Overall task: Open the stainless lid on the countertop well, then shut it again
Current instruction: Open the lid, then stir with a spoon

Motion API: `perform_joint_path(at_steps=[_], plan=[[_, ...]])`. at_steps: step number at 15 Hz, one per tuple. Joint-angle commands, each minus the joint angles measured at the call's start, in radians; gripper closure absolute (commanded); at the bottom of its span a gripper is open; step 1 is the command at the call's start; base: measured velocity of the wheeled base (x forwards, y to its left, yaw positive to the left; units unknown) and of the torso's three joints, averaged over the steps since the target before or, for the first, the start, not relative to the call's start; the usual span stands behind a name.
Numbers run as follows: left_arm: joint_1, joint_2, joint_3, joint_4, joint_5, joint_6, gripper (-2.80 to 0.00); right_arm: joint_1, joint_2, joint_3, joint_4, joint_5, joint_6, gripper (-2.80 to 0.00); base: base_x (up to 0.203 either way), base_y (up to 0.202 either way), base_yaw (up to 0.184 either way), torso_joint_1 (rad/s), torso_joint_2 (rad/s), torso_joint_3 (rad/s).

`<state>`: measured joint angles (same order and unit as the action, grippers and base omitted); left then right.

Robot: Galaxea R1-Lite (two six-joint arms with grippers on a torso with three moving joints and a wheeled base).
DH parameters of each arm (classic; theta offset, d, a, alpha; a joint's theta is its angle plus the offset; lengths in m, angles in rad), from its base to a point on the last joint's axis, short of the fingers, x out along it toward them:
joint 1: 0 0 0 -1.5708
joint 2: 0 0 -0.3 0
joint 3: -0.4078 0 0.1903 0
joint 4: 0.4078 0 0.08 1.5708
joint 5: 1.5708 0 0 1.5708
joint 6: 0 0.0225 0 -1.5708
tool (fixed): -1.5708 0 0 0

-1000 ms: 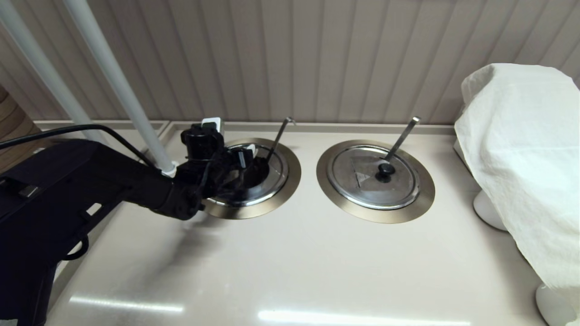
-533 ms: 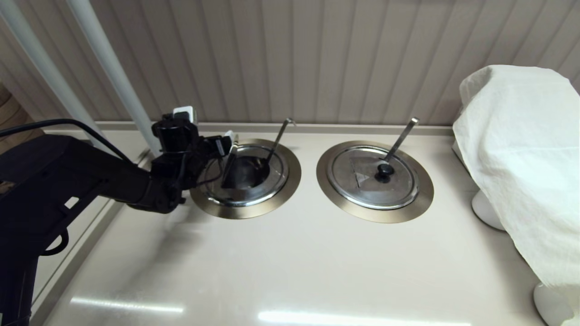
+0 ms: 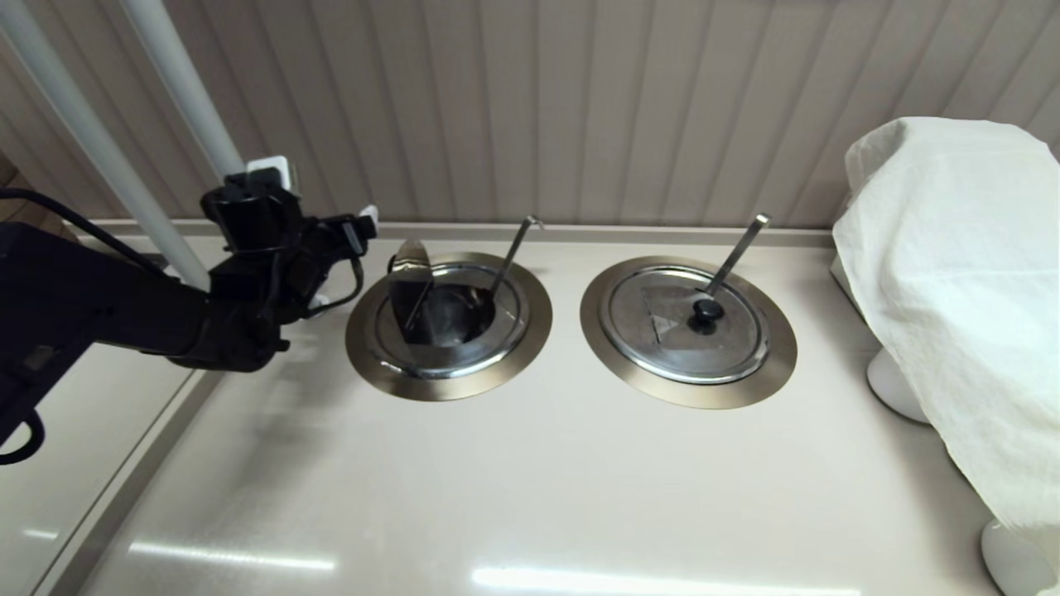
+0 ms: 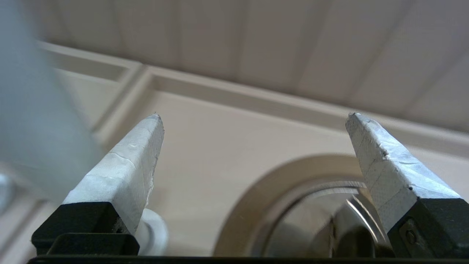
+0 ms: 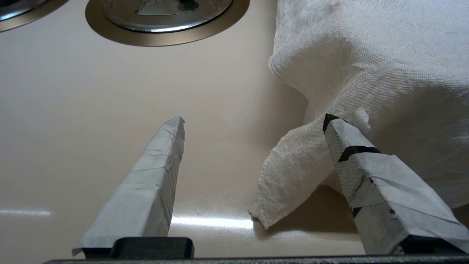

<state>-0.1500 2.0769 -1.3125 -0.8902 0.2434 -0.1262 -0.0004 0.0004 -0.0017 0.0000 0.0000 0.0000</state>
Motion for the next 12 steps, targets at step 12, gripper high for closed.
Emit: perform_joint_path(at_steps=[12], plan=[[-0.267, -0.13, 0.048, 0.192, -0.146, -0.104, -2.8, 0.0, 0.0, 0.0, 0.0, 0.0, -0.001, -2.8, 0.0, 0.0, 0.0, 0.0, 0.0, 0.0]])
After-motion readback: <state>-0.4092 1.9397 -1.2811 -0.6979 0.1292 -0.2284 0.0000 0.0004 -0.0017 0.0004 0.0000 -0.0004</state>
